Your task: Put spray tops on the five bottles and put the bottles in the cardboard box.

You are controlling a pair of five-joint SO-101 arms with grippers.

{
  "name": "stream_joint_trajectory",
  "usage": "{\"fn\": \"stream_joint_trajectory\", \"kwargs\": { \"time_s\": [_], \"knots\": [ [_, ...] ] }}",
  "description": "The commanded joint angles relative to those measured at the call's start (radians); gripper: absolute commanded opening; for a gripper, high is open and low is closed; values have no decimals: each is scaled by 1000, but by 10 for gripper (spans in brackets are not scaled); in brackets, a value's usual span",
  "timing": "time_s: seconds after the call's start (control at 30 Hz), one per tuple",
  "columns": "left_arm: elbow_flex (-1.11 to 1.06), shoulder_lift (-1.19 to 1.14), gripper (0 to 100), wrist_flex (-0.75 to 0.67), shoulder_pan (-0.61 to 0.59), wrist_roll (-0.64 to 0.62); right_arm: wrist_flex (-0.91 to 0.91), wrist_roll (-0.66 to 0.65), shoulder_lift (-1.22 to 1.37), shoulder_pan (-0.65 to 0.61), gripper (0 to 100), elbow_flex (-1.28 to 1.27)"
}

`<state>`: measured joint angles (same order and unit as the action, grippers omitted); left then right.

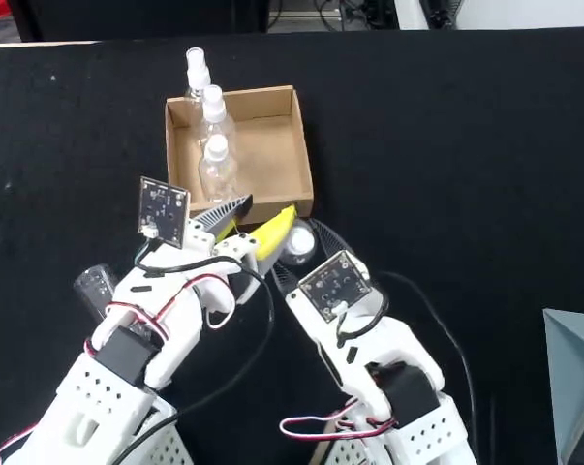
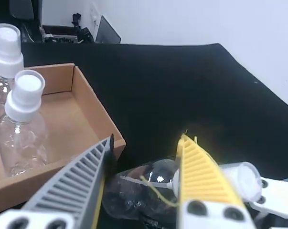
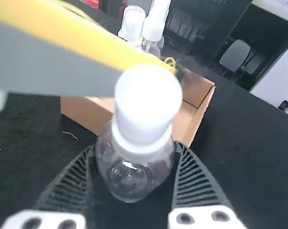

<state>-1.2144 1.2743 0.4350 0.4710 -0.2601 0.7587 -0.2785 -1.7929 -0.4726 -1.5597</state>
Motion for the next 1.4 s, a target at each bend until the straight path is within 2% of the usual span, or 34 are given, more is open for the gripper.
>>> {"fn": "stream_joint_trajectory", "kwargs": {
  "time_s": [0.0,0.4,0.7,1.07,1.37],
  "knots": [
    [24,14,209,8,22,9,15,0,-124,-21,49,48],
    [47,15,209,9,-64,5,51,0,-122,-12,49,45],
    [87,15,209,8,-170,6,48,5,-107,161,49,44],
    [122,15,209,9,-297,14,41,6,-105,167,49,8],
    [113,40,209,95,-437,15,41,6,-105,167,49,7]
  ]
}}
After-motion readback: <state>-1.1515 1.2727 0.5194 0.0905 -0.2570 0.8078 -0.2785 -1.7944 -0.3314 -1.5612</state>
